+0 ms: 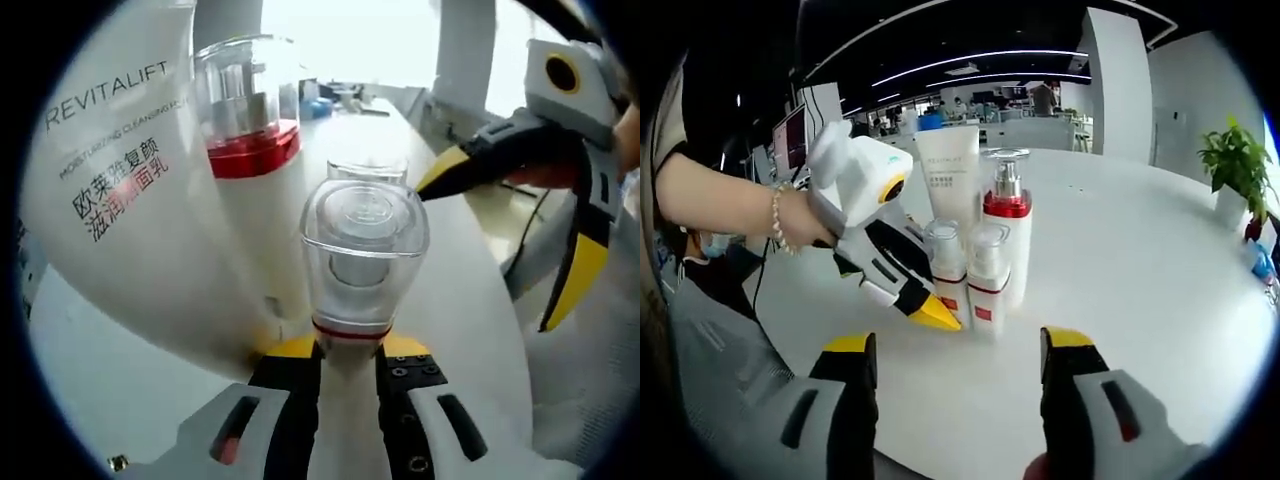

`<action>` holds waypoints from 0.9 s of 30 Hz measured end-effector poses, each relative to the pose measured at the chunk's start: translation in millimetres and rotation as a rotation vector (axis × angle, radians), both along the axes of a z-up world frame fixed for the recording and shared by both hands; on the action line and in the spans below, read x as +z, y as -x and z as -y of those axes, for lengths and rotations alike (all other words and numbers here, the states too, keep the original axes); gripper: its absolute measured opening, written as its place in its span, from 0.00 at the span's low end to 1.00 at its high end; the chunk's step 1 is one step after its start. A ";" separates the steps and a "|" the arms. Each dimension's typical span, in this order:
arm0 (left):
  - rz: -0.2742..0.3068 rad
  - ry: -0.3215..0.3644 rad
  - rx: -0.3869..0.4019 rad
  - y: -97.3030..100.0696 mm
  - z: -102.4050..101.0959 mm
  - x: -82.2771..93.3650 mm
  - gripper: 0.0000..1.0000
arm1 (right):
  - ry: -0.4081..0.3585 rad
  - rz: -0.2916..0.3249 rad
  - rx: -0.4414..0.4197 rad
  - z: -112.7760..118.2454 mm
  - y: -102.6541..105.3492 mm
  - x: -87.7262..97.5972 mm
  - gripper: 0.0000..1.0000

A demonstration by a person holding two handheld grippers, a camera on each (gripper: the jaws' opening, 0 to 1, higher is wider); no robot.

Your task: Arrange the skincare products in the storage area until every visible bottle or jar stands upright without overlapping.

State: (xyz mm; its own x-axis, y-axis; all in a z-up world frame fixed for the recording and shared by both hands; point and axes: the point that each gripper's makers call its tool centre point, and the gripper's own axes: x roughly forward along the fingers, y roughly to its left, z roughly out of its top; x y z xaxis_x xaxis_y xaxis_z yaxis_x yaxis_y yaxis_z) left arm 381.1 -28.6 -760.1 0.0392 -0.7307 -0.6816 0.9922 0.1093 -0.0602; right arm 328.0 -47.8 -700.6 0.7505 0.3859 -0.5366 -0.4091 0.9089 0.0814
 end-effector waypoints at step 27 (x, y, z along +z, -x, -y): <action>-0.034 -0.052 0.111 13.1 -40.1 6.3 0.37 | 0.013 0.016 0.041 -6.6 4.7 8.2 0.72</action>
